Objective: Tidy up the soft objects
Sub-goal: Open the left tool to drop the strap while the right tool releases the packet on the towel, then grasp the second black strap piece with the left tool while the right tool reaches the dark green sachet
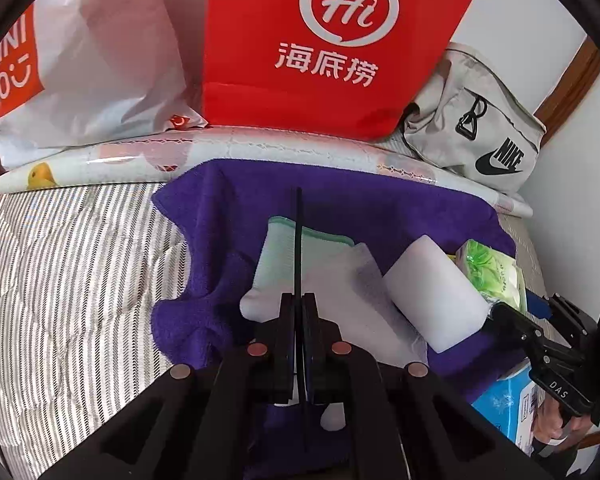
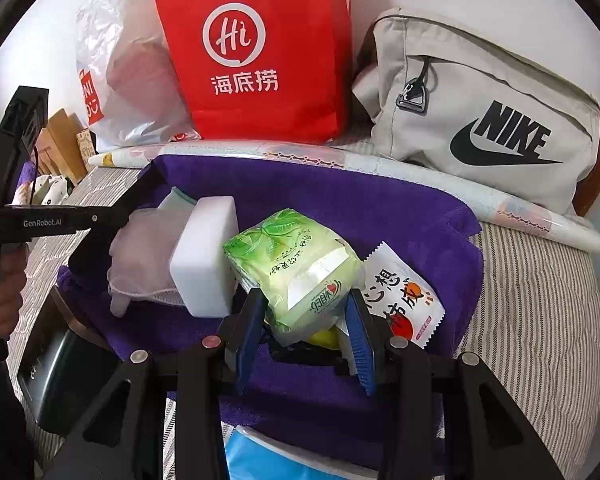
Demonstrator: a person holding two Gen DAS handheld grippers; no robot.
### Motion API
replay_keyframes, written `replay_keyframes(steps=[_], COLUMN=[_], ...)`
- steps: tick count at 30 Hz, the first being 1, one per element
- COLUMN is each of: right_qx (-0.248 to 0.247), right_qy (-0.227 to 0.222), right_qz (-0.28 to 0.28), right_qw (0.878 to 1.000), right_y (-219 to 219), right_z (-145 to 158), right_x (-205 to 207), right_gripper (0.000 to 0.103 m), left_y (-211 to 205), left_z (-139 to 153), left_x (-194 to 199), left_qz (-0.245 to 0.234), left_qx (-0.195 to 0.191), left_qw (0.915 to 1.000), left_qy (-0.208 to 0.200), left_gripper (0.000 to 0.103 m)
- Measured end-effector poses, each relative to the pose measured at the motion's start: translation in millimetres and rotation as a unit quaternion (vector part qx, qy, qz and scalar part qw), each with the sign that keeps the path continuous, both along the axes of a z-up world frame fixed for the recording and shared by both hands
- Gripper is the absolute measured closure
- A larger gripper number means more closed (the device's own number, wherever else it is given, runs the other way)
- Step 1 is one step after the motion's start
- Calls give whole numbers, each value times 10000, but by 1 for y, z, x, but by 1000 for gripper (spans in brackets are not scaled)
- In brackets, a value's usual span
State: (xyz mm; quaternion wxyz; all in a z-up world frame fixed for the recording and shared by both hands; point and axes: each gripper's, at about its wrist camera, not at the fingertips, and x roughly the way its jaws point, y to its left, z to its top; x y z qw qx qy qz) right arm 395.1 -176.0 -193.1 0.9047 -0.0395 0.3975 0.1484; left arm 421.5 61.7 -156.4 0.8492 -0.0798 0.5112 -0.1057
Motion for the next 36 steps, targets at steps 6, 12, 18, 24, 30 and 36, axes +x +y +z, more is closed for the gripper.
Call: replay_keyframes(steps=[6,12,18,24,30,36], right_qx=[-73,-79,-21,-34,7,109], right_qy=[69,22,-17,-123,-270,-430], right_qz=[8,62,46,30,53,119], right_qw=[9999,9999,10000,9999,9996,9989], right_y=[0,-1,-6,-10,-8,-2], right_z=[-2,0,4,15,29,43], right_x=[0,-5,-13,-28,-54,-84], right_gripper=[59,55,45,45,41,38], left_y=[-3,-4,-8,-5,0,6], left_z=[-7,-7,3,19,42,60], left_x=[3,0,-9,-25,-52,-84], left_qz=[-24,-139,-219,-195,-205,-173], left_qx=[17,-100,-71,-67,15,126], left_qw=[9999,9997,9997,9998,9996,9992], left_qy=[115,195,81,-8,-188,-338], left_gripper=[99,81,56,53,52,52])
